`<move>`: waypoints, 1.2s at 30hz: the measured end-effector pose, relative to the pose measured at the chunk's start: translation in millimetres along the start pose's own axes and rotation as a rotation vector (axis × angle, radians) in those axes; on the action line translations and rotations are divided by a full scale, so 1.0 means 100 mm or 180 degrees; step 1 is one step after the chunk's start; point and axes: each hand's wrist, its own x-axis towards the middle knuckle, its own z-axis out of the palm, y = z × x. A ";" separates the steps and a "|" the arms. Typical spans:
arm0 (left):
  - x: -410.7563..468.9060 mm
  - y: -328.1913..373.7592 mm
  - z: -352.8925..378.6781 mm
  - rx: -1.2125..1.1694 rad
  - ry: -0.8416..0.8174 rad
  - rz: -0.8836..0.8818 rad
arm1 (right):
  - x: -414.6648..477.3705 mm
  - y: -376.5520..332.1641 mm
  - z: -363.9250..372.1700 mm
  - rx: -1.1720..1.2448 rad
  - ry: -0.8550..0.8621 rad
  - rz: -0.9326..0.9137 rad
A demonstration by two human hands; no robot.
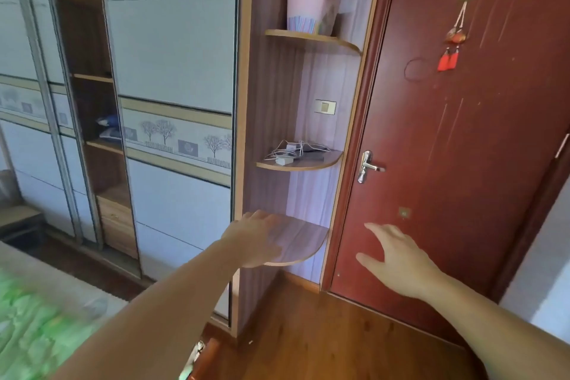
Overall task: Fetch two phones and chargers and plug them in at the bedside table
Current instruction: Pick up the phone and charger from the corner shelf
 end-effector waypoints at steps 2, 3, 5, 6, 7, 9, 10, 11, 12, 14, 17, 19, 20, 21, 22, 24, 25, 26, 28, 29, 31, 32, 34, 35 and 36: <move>0.46 -0.10 -0.02 0.0077 -0.0006 -0.0060 | 0.46 0.07 0.02 0.0055 0.0014 -0.0001; 0.68 -0.12 -0.04 0.0125 0.0011 -0.0061 | 0.68 0.10 0.03 0.0072 0.0028 -0.0038; 1.11 -0.14 -0.06 0.0176 0.0079 -0.0049 | 1.11 0.17 0.04 0.0084 0.0071 -0.0113; 1.30 -0.14 -0.05 0.0173 0.0091 -0.0045 | 1.33 0.22 0.05 0.0104 0.0087 -0.0138; 1.49 -0.14 -0.02 0.0167 0.0074 -0.0031 | 1.54 0.28 0.08 0.0135 0.0087 -0.0155; 1.85 -0.15 0.07 0.0197 0.0004 -0.0009 | 1.97 0.41 0.18 0.0186 0.0052 -0.0200; 2.02 -0.16 0.11 0.0204 -0.0024 -0.0035 | 2.18 0.49 0.24 0.0211 0.0026 -0.0239; 2.20 -0.17 0.16 0.0200 -0.0057 -0.0084 | 2.40 0.57 0.31 0.0240 0.0001 -0.0283; 2.39 -0.19 0.21 0.0206 -0.0094 -0.0136 | 2.63 0.66 0.38 0.0268 -0.0014 -0.0334; 2.77 -0.21 0.30 0.0285 -0.0139 -0.0256 | 3.12 0.83 0.52 0.0335 -0.0044 -0.0448; 3.39 -0.26 0.41 0.0438 -0.0101 -0.0468 | 3.90 1.09 0.67 0.0579 -0.0189 -0.0550; 3.82 -0.30 0.47 0.0534 -0.0114 -0.0585 | 4.41 1.22 0.72 0.0631 -0.0300 -0.0595; 4.03 -0.33 0.48 0.0560 -0.0095 -0.0631 | 4.64 1.28 0.72 0.0640 -0.0320 -0.0618; 4.23 -0.35 0.48 0.0549 -0.0032 -0.0683 | 4.87 1.32 0.73 0.0636 -0.0315 -0.0652; 4.42 -0.37 0.47 0.0517 0.0066 -0.0734 | 5.10 1.36 0.74 0.0622 -0.0299 -0.0700; 4.72 -0.40 0.47 0.0478 0.0215 -0.0762 | 5.50 1.38 0.73 0.0651 -0.0300 -0.0746; 4.86 -0.41 0.48 0.0493 0.0221 -0.0767 | 5.69 1.37 0.74 0.0663 -0.0342 -0.0770; 4.99 -0.43 0.52 0.0510 0.0212 -0.0783 | 5.86 1.36 0.77 0.0657 -0.0367 -0.0814; 5.22 -0.51 0.60 0.0561 0.0199 -0.0811 | 6.16 1.30 0.85 0.0668 -0.0372 -0.0897; 5.35 -0.57 0.63 0.0560 0.0181 -0.0851 | 6.31 1.27 0.90 0.0703 -0.0381 -0.0915; 5.58 -0.69 0.69 0.0577 0.0089 -0.0929 | 6.58 1.22 0.99 0.0681 -0.0420 -0.0966; 5.68 -0.75 0.73 0.0615 0.0046 -0.0934 | 6.72 1.19 1.04 0.0622 -0.0420 -0.1005; 5.87 -0.87 0.81 0.0659 -0.0044 -0.0891 | 6.97 1.15 1.13 0.0547 -0.0419 -0.1036; 5.95 -0.93 0.85 0.0662 -0.0066 -0.0834 | 7.10 1.12 1.17 0.0512 -0.0423 -0.1047; 6.02 -0.99 0.90 0.0698 -0.0048 -0.0742 | 7.22 1.09 1.22 0.0434 -0.0421 -0.1115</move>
